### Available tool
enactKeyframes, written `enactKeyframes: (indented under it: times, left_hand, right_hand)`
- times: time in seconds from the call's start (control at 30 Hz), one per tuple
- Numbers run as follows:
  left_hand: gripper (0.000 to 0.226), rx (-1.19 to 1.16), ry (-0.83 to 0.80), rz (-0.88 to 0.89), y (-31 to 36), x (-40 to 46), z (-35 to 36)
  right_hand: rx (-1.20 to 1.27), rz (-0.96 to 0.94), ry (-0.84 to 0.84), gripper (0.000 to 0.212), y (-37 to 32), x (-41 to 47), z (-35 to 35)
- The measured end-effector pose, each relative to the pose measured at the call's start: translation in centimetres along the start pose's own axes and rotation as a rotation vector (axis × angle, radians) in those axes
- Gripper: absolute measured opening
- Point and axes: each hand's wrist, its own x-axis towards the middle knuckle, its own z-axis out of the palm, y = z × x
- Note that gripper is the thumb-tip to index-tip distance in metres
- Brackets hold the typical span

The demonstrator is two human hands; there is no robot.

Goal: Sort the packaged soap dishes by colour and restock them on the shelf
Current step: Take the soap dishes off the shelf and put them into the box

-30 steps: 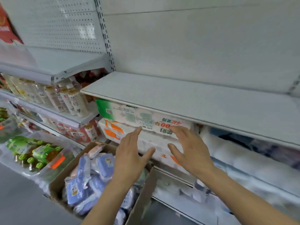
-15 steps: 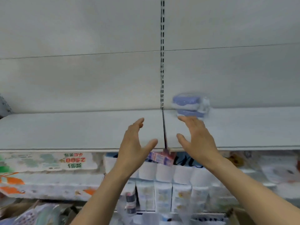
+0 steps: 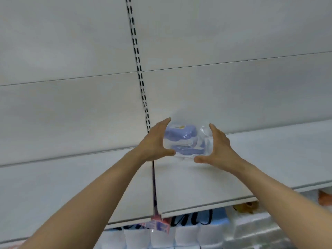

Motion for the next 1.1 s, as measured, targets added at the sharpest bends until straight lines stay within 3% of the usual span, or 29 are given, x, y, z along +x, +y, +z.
enactKeyframes:
  times: [0.17, 0.3, 0.4, 0.53, 0.9, 1.1]
  left_hand:
    - [0.118, 0.167, -0.217, 0.052, -0.2, 6.3, -0.2]
    - [0.11, 0.222, -0.298, 0.021, -0.6, 7.3, 0.4]
    - [0.103, 0.24, -0.233, 0.003, -1.1, 6.3, 0.4]
    - [0.104, 0.16, -0.126, -0.147, -2.3, 2.6, 0.2]
    - [0.103, -0.132, 0.431, -0.398, 0.7, -16.7, 0.2]
    - [0.105, -0.141, 0.545, -0.453, 1.5, -26.8, -0.1]
  right_hand:
    - [0.109, 0.04, -0.154, 0.141, 1.6, 4.5, 1.0]
    - [0.228, 0.062, -0.233, 0.145, 1.9, 5.6, 2.2]
    - [0.165, 0.061, -0.204, 0.143, 1.5, 5.1, 2.6]
    - [0.075, 0.057, -0.169, 0.14, 1.1, 3.4, 2.8]
    - [0.16, -0.035, -0.079, 0.109, -3.7, -8.4, 3.3]
    - [0.161, -0.18, -0.088, 0.093, -9.3, -15.2, 5.3]
